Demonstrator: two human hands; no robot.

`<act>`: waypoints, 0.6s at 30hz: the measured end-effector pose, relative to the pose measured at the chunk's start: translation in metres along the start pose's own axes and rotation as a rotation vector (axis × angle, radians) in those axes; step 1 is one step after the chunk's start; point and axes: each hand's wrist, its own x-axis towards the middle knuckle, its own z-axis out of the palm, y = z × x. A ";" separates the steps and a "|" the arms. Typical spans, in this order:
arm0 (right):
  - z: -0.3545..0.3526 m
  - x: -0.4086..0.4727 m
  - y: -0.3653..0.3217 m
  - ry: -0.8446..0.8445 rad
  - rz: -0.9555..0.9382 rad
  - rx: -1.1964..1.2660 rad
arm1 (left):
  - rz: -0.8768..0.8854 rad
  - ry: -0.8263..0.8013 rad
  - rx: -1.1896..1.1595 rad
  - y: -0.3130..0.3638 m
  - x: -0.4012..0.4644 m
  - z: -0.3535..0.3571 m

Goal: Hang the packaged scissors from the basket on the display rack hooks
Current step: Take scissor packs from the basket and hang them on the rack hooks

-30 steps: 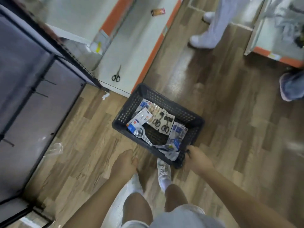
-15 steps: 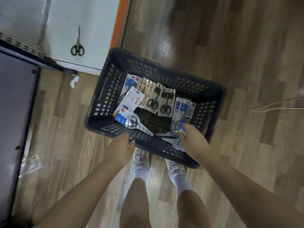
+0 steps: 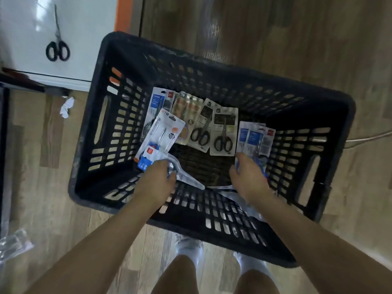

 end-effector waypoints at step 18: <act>0.053 0.160 0.034 0.222 0.028 0.125 | 0.202 0.157 0.203 0.052 0.168 0.117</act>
